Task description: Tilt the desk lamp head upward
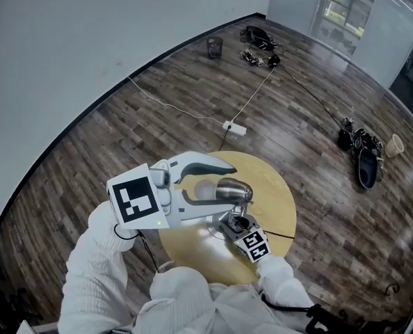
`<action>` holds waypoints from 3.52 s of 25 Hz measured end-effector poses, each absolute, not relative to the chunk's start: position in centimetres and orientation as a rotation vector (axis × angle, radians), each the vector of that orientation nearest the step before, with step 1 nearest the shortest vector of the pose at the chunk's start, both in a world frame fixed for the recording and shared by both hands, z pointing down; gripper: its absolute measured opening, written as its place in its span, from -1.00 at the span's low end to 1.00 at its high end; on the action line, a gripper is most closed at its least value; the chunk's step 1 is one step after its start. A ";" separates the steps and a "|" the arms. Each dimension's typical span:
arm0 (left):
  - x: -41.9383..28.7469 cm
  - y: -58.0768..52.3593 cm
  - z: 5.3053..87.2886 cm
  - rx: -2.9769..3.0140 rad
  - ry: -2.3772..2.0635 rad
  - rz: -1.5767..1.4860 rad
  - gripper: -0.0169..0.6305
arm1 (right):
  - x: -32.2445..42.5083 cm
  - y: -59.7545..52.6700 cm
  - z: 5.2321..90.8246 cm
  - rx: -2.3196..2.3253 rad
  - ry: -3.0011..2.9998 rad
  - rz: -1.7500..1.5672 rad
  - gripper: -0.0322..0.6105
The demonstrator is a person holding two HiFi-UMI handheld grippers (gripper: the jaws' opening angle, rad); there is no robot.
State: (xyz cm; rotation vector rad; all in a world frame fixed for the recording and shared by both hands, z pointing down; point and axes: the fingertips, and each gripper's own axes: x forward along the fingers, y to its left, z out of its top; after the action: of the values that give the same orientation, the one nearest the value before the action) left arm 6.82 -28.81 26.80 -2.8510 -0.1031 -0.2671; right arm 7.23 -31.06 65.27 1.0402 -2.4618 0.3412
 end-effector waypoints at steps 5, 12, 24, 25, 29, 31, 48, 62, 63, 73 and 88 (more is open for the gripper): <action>2.5 -28.4 23.5 -2.935 0.089 -0.013 -0.29 | 8.7 -29.8 63.6 1.166 -2.502 0.398 -0.35; -6.3 -29.7 26.8 -2.644 0.956 -0.016 -0.90 | 13.1 -27.6 59.0 1.492 -2.445 0.337 -0.46; 0.6 -26.5 54.7 -3.107 1.593 -0.400 -0.94 | 11.0 -26.0 58.5 1.651 -2.336 0.382 -0.86; 1.6 -26.3 55.4 -3.118 1.588 -0.427 -0.94 | 10.9 -26.0 58.5 1.645 -2.335 0.391 -0.86; 3.6 -25.4 56.4 -3.163 1.566 -0.510 -0.94 | 11.4 -25.7 58.2 1.647 -2.328 0.425 -0.86; 3.7 -24.7 56.3 -3.131 1.586 -0.546 -0.94 | 12.2 -25.1 57.8 1.670 -2.319 0.446 -0.86; 2.5 -15.7 54.1 -3.064 1.632 -0.587 -0.95 | 10.5 -15.8 53.8 1.821 -2.329 0.408 -0.86; 0.0 -4.5 52.6 -3.110 1.552 -0.575 -0.94 | 7.5 -3.1 51.8 1.889 -2.301 0.447 -0.86; -0.1 -4.1 52.4 -3.101 1.560 -0.569 -0.94 | 7.2 -2.7 51.4 1.883 -2.312 0.437 -0.86; -0.5 -2.3 52.5 -3.041 1.688 -0.545 -0.94 | 6.8 -0.7 50.6 1.817 -2.329 0.342 -0.86; 0.6 -2.1 52.7 -3.035 1.695 -0.570 -0.94 | 7.7 -1.0 50.5 1.806 -2.335 0.340 -0.86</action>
State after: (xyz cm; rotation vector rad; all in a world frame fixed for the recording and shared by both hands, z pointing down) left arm 0.62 -2.13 52.68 -3.0350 1.6950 -0.5701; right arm 7.66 -1.03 50.50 1.8063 -2.3347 0.3404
